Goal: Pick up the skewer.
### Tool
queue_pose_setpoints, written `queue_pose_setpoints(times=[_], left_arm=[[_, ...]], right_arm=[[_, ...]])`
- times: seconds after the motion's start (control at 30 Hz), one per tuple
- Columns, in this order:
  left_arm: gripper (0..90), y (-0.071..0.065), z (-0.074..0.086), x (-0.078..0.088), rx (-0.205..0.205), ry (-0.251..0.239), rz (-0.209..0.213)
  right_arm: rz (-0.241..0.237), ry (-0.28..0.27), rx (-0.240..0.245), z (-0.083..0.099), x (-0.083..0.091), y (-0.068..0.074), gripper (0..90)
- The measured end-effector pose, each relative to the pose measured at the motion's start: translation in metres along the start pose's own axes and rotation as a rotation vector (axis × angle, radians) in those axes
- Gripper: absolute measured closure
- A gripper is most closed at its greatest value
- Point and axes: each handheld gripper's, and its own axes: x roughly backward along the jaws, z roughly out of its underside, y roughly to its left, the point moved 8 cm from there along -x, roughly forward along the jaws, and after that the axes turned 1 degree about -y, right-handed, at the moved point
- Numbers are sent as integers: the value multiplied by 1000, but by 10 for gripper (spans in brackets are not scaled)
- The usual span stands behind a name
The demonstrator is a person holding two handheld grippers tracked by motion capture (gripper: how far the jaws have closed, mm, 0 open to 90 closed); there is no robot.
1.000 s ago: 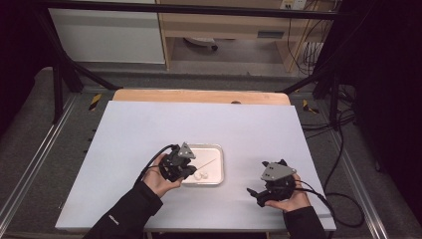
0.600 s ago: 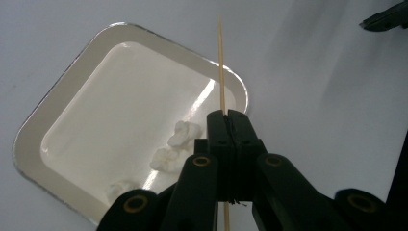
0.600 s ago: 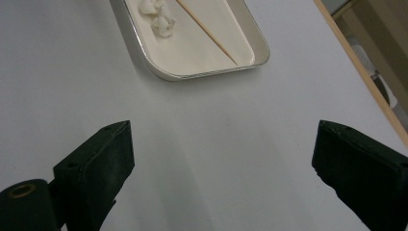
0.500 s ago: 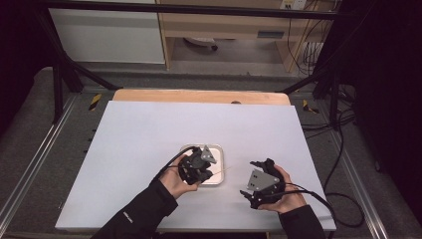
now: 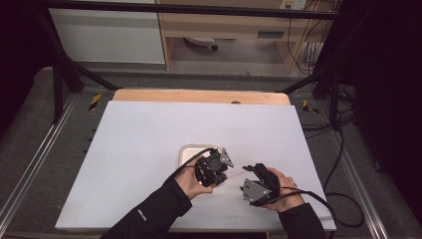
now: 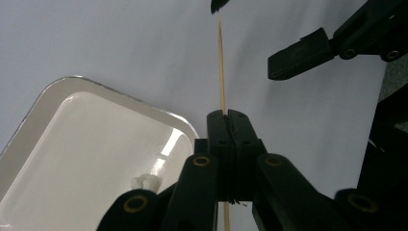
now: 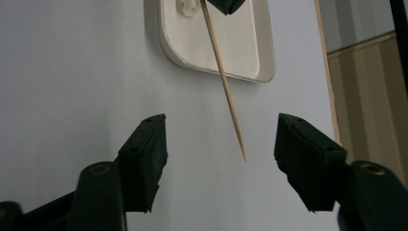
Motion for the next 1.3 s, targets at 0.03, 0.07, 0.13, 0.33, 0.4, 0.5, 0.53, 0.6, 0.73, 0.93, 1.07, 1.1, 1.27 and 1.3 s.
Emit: queue_pose_setpoints(times=[0.03, 0.07, 0.13, 0.33, 0.4, 0.5, 0.53, 0.6, 0.73, 0.93, 1.07, 1.1, 1.27, 1.3], left_arm=[[891, -1, 0, -1, -3, 4, 0], [891, -2, -1, -2, -7, 10, 4], [891, -4, -2, -4, -7, 8, 9], [891, -7, -5, -8, -9, 9, 23], [891, -9, -7, -9, -15, 8, 26], [891, -12, -10, -11, -24, 11, 27], [891, -13, -11, -12, -29, 13, 30], [891, -15, -13, -13, -35, 11, 35], [891, -17, -15, -14, -41, 10, 40], [891, -15, -14, -13, -36, 9, 45], [886, -13, -12, -12, -16, 0, 70], [880, -12, -11, -12, -19, 0, 69], [675, -3, 0, -8, -30, 31, 37], [639, -1, 2, -8, -31, 40, 35]], right_arm=[[9, -2, 36, 0, -1, 0, 420], [9, 2, 45, 0, -1, 0, 445], [24, 0, 87, 0, -2, -1, 520], [24, 8, 145, 0, -3, 2, 622], [21, 5, 165, 0, -3, 4, 658], [19, 14, 196, -1, -4, 5, 712], [19, 14, 201, -1, -5, 6, 731], [19, 11, 204, -1, -5, 7, 761], [18, 20, 234, -1, -4, 8, 843], [27, 19, 267, -2, -5, 9, 891], [24, 22, 271, -3, -5, 10, 894], [26, 27, 266, -3, -4, 10, 895], [47, 64, 280, 1, -4, 5, 895], [53, 77, 282, 2, -3, 4, 895]])
